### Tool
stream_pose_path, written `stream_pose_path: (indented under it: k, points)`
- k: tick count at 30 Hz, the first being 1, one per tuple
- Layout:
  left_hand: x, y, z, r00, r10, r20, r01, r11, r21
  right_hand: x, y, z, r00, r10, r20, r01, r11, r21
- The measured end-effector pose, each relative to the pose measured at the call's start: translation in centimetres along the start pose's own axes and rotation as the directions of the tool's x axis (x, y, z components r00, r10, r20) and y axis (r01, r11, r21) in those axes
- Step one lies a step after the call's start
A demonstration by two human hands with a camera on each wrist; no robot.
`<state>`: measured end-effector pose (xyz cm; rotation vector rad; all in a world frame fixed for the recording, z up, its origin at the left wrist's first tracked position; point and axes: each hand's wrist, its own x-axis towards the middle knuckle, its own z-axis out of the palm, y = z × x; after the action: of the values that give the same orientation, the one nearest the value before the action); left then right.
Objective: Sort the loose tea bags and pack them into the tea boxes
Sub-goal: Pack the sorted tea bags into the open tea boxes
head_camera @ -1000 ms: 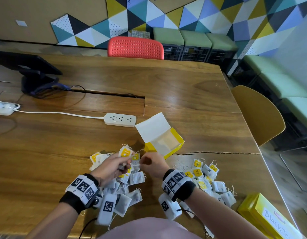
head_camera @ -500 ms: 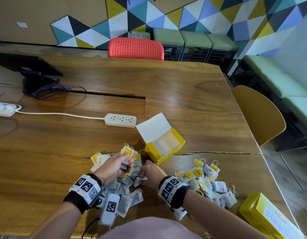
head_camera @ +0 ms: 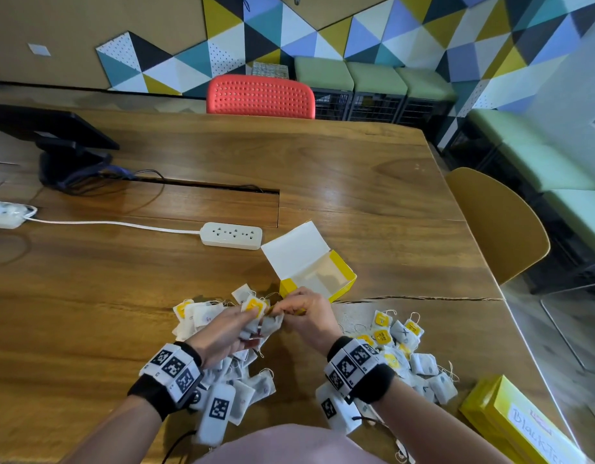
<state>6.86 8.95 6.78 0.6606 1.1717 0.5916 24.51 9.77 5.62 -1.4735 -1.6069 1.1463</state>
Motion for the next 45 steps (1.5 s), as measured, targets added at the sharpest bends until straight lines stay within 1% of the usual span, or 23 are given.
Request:
stream_pose_path:
  k: [4, 6, 7, 9, 10, 12, 14, 15, 17, 19, 22, 24, 26, 27, 29, 31, 34, 38, 39, 41, 43, 45]
  points:
    - [0.1, -0.1, 0.2, 0.999, 0.01, 0.04, -0.011, 0.999, 0.037, 0.0, 0.1, -0.2, 0.998, -0.009, 0.063, 0.014, 0.997, -0.081]
    - [0.2, -0.2, 0.0, 0.998, 0.018, 0.054, -0.021, 0.998, 0.052, 0.1, 0.0, -0.5, 0.995, 0.025, 0.096, -0.018, 0.997, -0.072]
    - [0.2, -0.2, -0.1, 0.998, 0.026, 0.061, -0.029, 0.998, 0.059, 0.2, -0.1, -0.5, 0.992, 0.065, 0.107, -0.06, 0.997, -0.049]
    - [0.2, -0.1, -0.2, 0.997, 0.036, 0.066, -0.04, 0.997, 0.064, 0.2, -0.3, -0.5, 0.983, 0.14, 0.121, -0.146, 0.988, 0.045]
    - [0.3, -0.2, -0.2, 0.997, 0.037, 0.063, -0.041, 0.997, 0.063, 0.2, -0.3, -0.6, 0.982, 0.158, 0.103, -0.167, 0.983, 0.083]
    - [0.4, -0.2, -0.2, 0.998, 0.033, 0.046, -0.035, 0.998, 0.058, 0.3, -0.4, -0.8, 0.986, 0.163, 0.036, -0.167, 0.979, 0.117]
    - [0.5, -0.1, 0.0, 0.999, 0.017, 0.03, -0.017, 1.0, 0.017, 0.5, -0.7, -1.0, 0.984, 0.18, -0.005, -0.174, 0.956, 0.238]
    - [0.5, 0.0, 0.1, 1.0, 0.006, 0.018, -0.006, 1.0, -0.014, 0.6, -1.0, -1.1, 0.977, 0.212, 0.012, -0.204, 0.922, 0.329]
    - [0.7, 0.1, 0.2, 1.0, -0.009, -0.008, 0.009, 0.998, -0.065, 0.7, -1.7, -1.0, 0.963, 0.252, 0.094, -0.266, 0.834, 0.484]
    - [0.9, 0.1, 0.3, 1.0, -0.014, -0.001, 0.014, 0.997, -0.082, 0.9, -2.2, -0.8, 0.954, 0.256, 0.157, -0.301, 0.794, 0.528]
    - [0.9, 0.0, 0.6, 1.0, 0.003, -0.006, -0.004, 0.994, -0.109, 1.0, -3.1, -0.8, 0.939, 0.253, 0.232, -0.337, 0.811, 0.479]
    - [0.9, 0.1, 0.7, 1.0, 0.022, -0.001, -0.022, 0.994, -0.108, 1.3, -3.2, -0.6, 0.94, 0.246, 0.238, -0.323, 0.866, 0.381]
    - [0.7, 0.1, 0.7, 0.999, 0.035, 0.02, -0.032, 0.993, -0.112, 1.7, -2.9, -0.2, 0.964, 0.215, 0.156, -0.245, 0.946, 0.212]
    - [0.6, 0.2, 0.8, 0.999, 0.036, 0.032, -0.032, 0.993, -0.111, 1.9, -2.8, -0.1, 0.977, 0.188, 0.105, -0.2, 0.972, 0.125]
    - [0.4, 0.3, 0.9, 0.997, 0.044, 0.058, -0.039, 0.996, -0.082, 2.1, -2.4, 0.2, 0.986, 0.161, 0.045, -0.162, 0.987, 0.012]
    - [0.1, 0.5, 1.1, 0.995, 0.065, 0.072, -0.062, 0.997, -0.046, 2.2, -2.1, 0.4, 0.986, 0.166, 0.025, -0.166, 0.986, -0.022]
    - [0.4, 0.4, 0.9, 0.992, 0.113, 0.063, -0.111, 0.993, -0.025, 2.1, -2.1, 0.5, 0.985, 0.172, -0.016, -0.172, 0.985, -0.016]
    - [0.8, 0.6, 0.7, 0.986, 0.168, -0.007, -0.169, 0.984, -0.051, 2.0, -1.8, 0.9, 0.957, 0.281, -0.079, -0.275, 0.958, 0.075]
    - [0.8, 0.7, 0.8, 0.982, 0.188, -0.016, -0.188, 0.982, -0.033, 2.0, -1.7, 1.1, 0.949, 0.31, -0.062, -0.301, 0.946, 0.124]
    - [0.4, 1.1, 1.4, 0.977, 0.215, -0.011, -0.214, 0.975, 0.053, 1.8, -1.8, 1.6, 0.94, 0.341, 0.014, -0.335, 0.915, 0.223]
    - [0.2, 1.6, 2.1, 0.973, 0.231, -0.008, -0.229, 0.97, 0.085, 1.5, -2.3, 1.8, 0.941, 0.321, 0.108, -0.338, 0.874, 0.348]
    - [0.3, 1.9, 2.6, 0.97, 0.245, 0.002, -0.244, 0.965, 0.096, 1.3, -2.5, 1.6, 0.951, 0.281, 0.131, -0.31, 0.856, 0.413]
